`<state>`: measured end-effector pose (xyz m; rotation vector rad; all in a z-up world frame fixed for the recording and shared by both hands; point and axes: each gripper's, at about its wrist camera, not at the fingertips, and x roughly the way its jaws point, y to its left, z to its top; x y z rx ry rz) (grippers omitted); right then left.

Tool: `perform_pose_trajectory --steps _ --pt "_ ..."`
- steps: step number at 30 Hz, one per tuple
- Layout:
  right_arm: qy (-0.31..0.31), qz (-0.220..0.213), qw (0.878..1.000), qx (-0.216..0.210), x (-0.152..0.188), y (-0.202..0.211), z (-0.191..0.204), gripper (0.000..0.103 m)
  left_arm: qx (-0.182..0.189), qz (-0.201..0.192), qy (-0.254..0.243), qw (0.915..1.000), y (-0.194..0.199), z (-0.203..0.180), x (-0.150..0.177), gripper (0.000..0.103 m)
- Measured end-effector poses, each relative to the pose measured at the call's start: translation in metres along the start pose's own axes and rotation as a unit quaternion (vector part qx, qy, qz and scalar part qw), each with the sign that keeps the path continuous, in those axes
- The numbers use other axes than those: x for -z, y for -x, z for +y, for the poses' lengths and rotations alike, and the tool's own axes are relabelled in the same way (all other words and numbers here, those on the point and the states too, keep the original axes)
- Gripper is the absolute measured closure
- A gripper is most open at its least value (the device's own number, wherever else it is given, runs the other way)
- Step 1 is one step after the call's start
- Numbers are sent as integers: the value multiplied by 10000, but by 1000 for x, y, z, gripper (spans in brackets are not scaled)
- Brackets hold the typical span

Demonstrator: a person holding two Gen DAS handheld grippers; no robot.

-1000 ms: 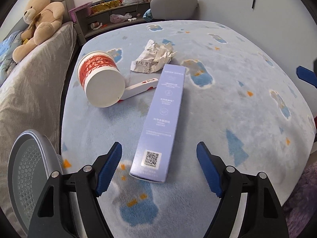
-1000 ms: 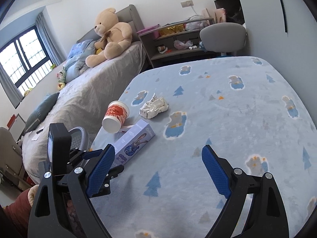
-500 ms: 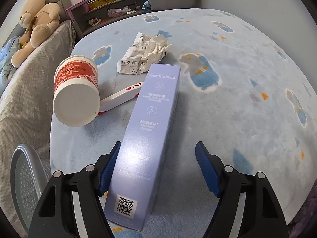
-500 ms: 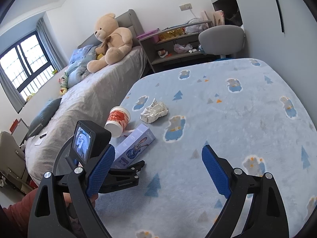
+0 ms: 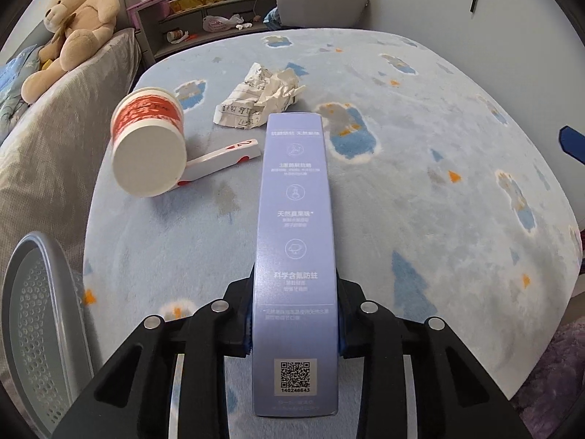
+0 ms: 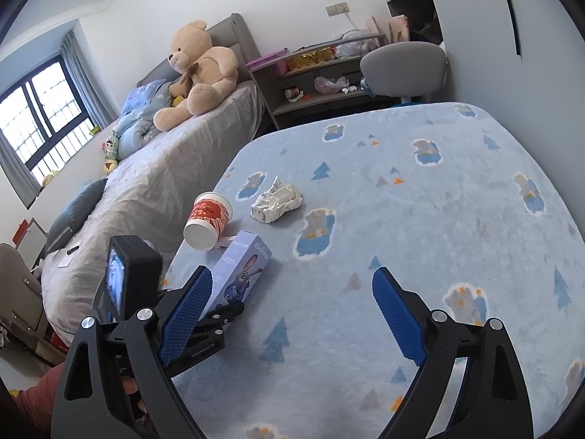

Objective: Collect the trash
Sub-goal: 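Lift the lavender box with the left gripper and carry it over the basket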

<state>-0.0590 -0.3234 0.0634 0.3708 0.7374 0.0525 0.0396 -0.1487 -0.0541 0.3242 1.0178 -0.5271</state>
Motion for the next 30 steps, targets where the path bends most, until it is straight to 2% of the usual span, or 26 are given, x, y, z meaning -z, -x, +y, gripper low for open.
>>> perform_pose_trajectory --steps 7,12,17,22,30 --pt "103 70 9999 85 3 -11 9 15 -140 -420 381 9983 45 29 31 72" --pt "209 155 9996 119 3 -26 22 15 -543 -791 781 9923 80 67 39 72" --pt "419 300 9985 177 1 -53 42 15 -876 -1114 951 9853 107 99 39 72" --pt "468 506 9976 104 -7 -82 61 15 -1170 -1268 1153 9782 120 131 39 72" --pt "740 624 9953 -61 -26 -118 107 15 -1296 -1391 1502 9702 119 165 48 72"
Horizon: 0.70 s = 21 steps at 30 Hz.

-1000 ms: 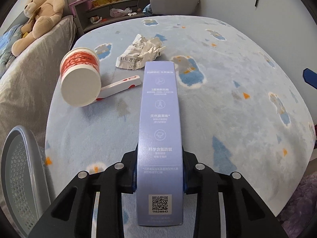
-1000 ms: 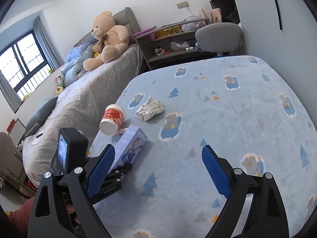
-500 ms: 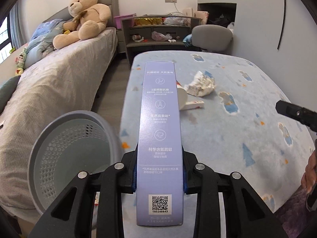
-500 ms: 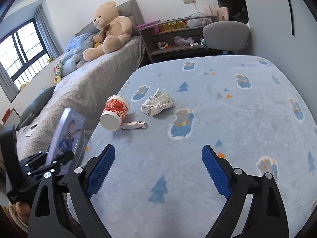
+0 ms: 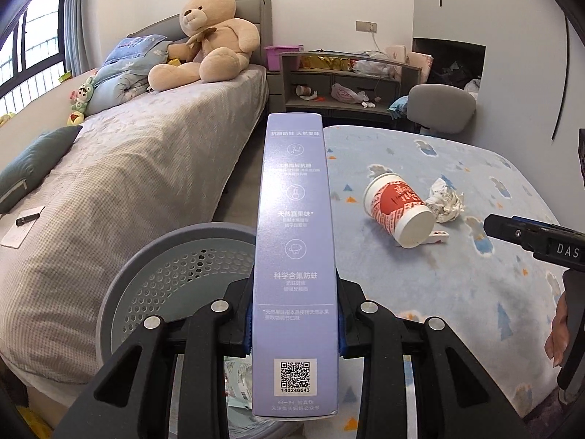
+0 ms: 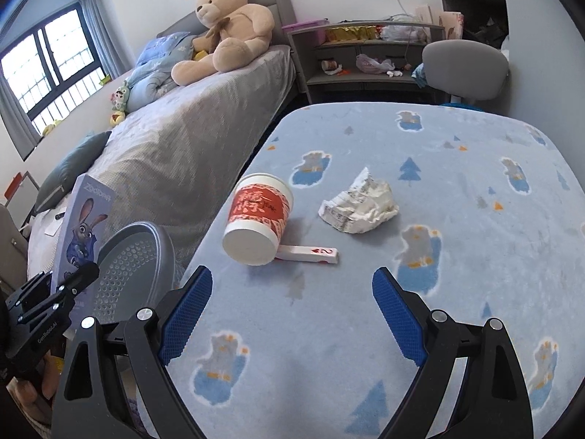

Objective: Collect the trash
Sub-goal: 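Lift the lavender box with the left gripper and carry it over the basket, then grasp the red-and-white paper cup with the right gripper while the left gripper holds the box over the basket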

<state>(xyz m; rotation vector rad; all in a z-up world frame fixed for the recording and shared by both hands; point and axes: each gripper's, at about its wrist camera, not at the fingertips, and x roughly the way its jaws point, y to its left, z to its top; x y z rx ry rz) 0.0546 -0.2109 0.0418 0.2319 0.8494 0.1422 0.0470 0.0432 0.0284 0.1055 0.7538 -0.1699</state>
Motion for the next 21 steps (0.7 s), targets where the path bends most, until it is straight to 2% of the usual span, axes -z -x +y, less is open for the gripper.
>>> perform_pose_trajectory --steps 10,21 --pt "208 387 9990 61 -36 -55 35 15 -202 20 333 9992 -3 29 7 72" --pt "429 797 9952 384 -51 -107 54 15 -448 254 510 9974 -17 49 14 72"
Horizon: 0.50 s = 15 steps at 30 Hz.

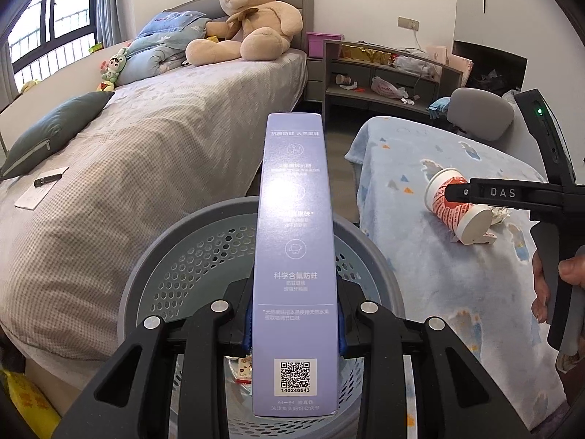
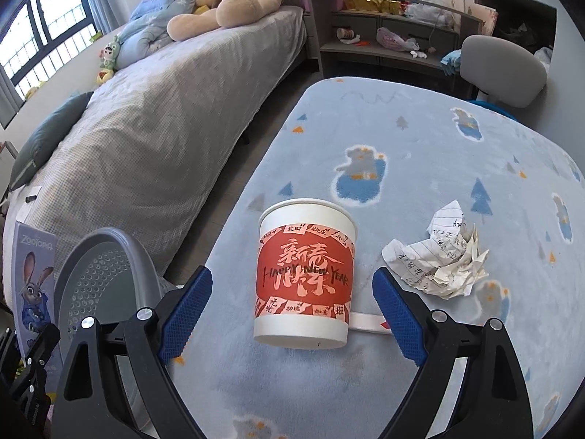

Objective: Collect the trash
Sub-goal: 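Grasp the red-and-white paper cup with the right gripper while the left gripper holds the box over the basket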

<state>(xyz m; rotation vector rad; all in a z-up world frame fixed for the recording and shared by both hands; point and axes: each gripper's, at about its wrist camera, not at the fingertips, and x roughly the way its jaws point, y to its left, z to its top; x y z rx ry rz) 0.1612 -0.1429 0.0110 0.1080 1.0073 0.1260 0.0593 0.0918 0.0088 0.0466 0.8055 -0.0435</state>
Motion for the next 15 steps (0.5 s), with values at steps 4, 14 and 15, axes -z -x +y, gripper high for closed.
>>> perform_pose_trajectory --steps 4,14,15 --pt "85 90 9998 136 0 -9 1 22 -63 22 3 10000 -2 2 1 72" --pt "22 125 9999 -50 7 -7 -1 43 -31 69 113 9999 -2 6 1 72" --pt "24 95 9999 -78 8 -4 1 43 -38 66 130 9999 -2 6 1 72"
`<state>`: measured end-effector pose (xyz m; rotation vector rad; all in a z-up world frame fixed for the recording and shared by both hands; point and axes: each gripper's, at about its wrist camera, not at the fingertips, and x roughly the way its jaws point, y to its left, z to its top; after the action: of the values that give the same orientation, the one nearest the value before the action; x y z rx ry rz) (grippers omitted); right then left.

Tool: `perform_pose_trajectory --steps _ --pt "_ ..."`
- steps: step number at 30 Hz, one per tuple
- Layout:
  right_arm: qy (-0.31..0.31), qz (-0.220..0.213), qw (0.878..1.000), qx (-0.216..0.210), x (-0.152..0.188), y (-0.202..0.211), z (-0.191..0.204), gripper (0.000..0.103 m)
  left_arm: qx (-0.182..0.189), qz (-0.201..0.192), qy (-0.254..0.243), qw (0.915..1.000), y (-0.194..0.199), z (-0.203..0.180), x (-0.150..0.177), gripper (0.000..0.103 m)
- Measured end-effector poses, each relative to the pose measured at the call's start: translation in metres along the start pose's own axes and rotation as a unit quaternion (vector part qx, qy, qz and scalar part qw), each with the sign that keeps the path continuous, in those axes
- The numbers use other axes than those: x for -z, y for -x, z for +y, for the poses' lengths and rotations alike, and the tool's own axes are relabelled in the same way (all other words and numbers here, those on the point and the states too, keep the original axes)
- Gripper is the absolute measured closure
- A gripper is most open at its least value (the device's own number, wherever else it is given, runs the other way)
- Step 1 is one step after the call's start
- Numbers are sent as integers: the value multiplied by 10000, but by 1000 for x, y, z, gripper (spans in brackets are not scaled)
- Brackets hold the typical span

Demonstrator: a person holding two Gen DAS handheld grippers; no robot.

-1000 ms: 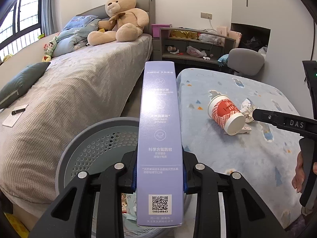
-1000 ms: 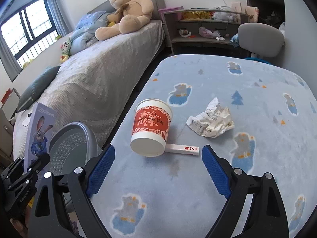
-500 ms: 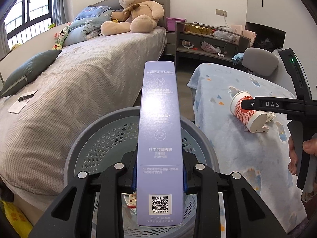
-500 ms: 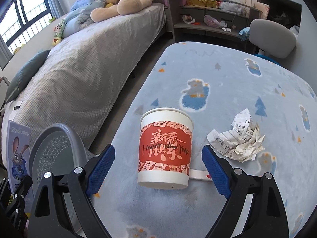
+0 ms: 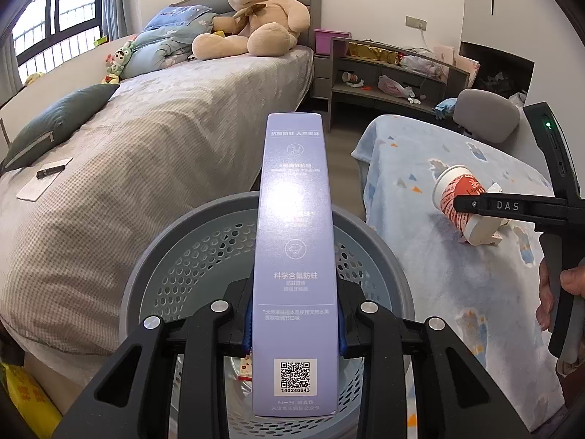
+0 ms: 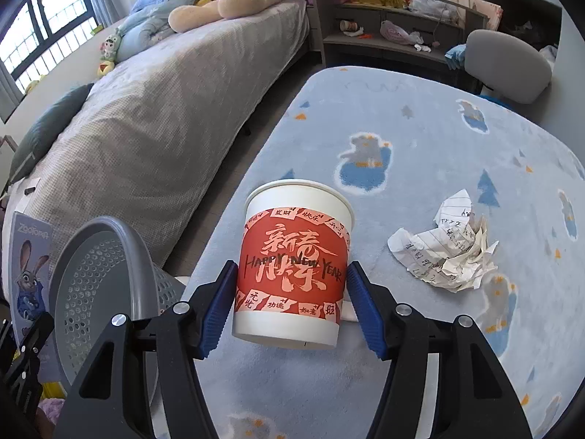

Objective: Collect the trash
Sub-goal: 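Grasp the red-and-white paper cup with the right gripper while the left gripper holds the box over the basket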

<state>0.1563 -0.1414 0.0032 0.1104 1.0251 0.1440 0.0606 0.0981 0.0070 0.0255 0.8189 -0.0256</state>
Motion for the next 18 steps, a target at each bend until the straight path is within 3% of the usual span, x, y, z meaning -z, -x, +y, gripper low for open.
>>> perform_pose_trajectory --steps 18 --pt "499 -655 9958 -389 23 53 62 43 -291 -147 386 9987 13 27 4 72"
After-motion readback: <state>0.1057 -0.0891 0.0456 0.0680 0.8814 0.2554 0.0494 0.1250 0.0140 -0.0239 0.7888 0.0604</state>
